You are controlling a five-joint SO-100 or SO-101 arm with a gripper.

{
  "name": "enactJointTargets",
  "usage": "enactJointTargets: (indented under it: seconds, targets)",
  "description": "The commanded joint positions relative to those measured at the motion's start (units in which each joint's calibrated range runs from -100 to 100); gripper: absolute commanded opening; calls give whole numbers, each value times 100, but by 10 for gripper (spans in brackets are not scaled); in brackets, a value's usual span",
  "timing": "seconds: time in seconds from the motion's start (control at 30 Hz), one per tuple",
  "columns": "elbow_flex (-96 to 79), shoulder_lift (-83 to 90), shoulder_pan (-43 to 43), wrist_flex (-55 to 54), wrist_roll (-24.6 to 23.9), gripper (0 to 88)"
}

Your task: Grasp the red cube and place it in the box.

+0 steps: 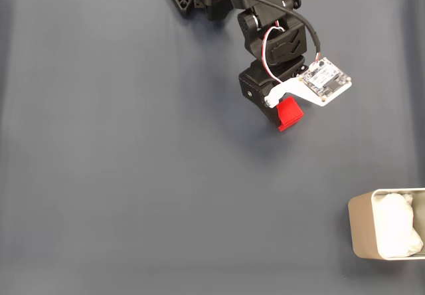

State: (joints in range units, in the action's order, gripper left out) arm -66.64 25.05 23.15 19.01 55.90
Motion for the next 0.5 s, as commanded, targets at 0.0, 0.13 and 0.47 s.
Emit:
enactJointTargets:
  seconds: [0.0, 0.13, 0.47]
  targets:
    - [94, -1, 8, -24, 98, 220]
    - [94, -10, 8, 66, 112, 172]
    - [167, -10, 22, 205, 24, 67]
